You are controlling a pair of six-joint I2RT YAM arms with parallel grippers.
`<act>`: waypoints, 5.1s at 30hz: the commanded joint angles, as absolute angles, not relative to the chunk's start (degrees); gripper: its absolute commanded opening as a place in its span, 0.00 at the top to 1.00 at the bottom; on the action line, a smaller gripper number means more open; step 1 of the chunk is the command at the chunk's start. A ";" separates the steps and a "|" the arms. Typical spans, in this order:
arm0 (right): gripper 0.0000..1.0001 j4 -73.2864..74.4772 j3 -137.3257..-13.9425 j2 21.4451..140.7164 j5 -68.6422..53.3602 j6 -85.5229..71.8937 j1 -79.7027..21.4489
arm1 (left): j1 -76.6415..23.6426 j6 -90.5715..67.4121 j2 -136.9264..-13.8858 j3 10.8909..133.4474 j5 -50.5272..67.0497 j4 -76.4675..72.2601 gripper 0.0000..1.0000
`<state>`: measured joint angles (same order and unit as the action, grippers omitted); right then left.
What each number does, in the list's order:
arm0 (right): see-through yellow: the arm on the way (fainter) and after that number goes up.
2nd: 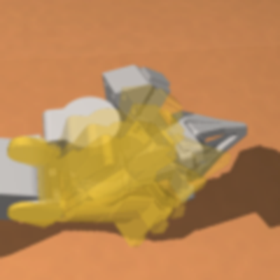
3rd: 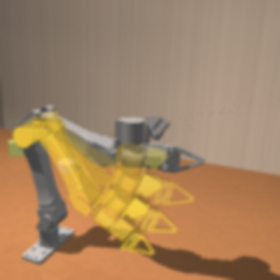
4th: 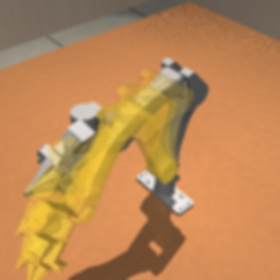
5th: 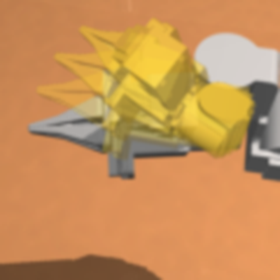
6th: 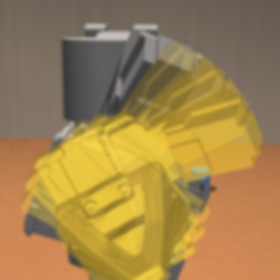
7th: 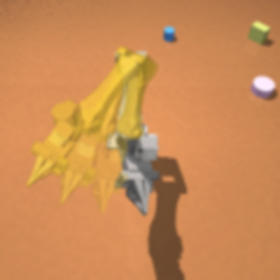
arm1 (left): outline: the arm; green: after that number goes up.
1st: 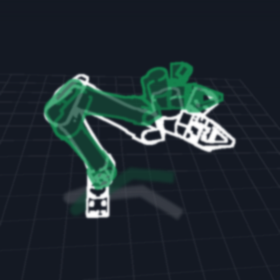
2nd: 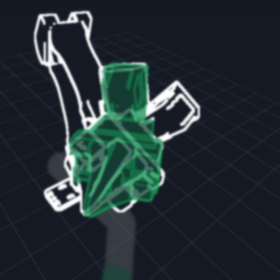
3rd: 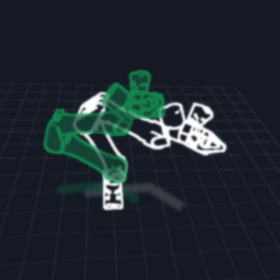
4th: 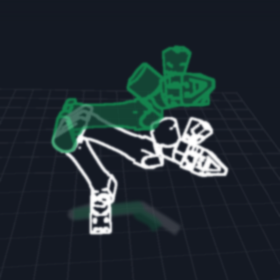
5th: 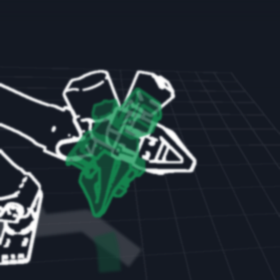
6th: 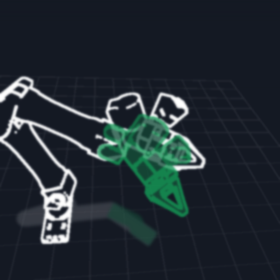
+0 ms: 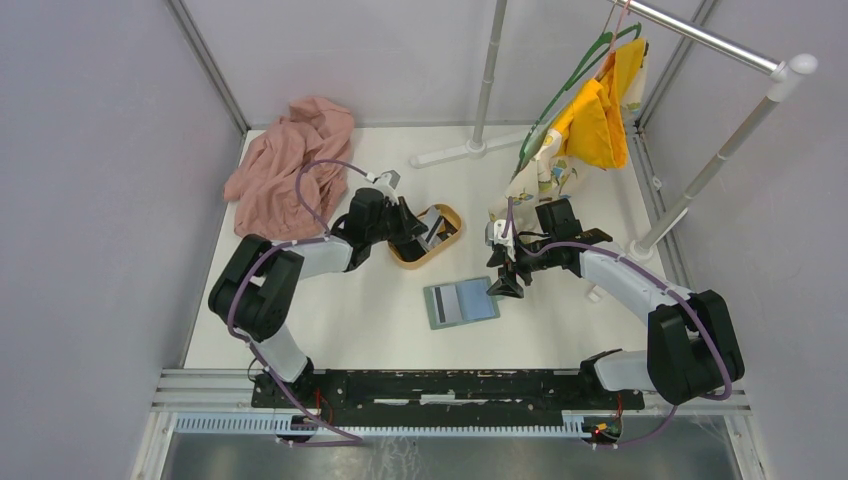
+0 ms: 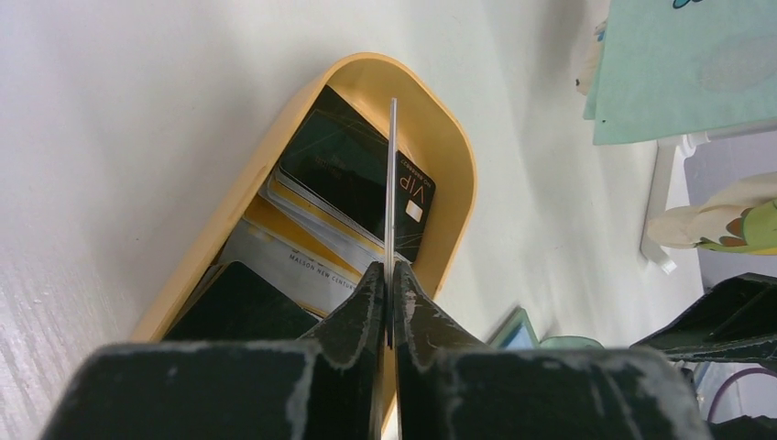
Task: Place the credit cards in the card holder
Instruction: Pick up the credit card from the storage box.
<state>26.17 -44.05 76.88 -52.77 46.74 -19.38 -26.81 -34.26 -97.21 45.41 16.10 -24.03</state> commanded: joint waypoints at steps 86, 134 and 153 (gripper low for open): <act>0.28 25.33 -45.80 76.19 -55.11 47.35 -18.87 | -31.20 -22.02 -101.59 52.81 5.96 -28.76 0.96; 0.28 25.42 -45.82 76.38 -55.20 47.42 -18.61 | -26.38 -33.57 -108.11 59.22 26.85 -27.83 0.70; 0.28 25.52 -45.80 76.31 -55.37 47.55 -18.54 | -25.10 -34.29 -106.55 60.03 22.79 -26.06 0.98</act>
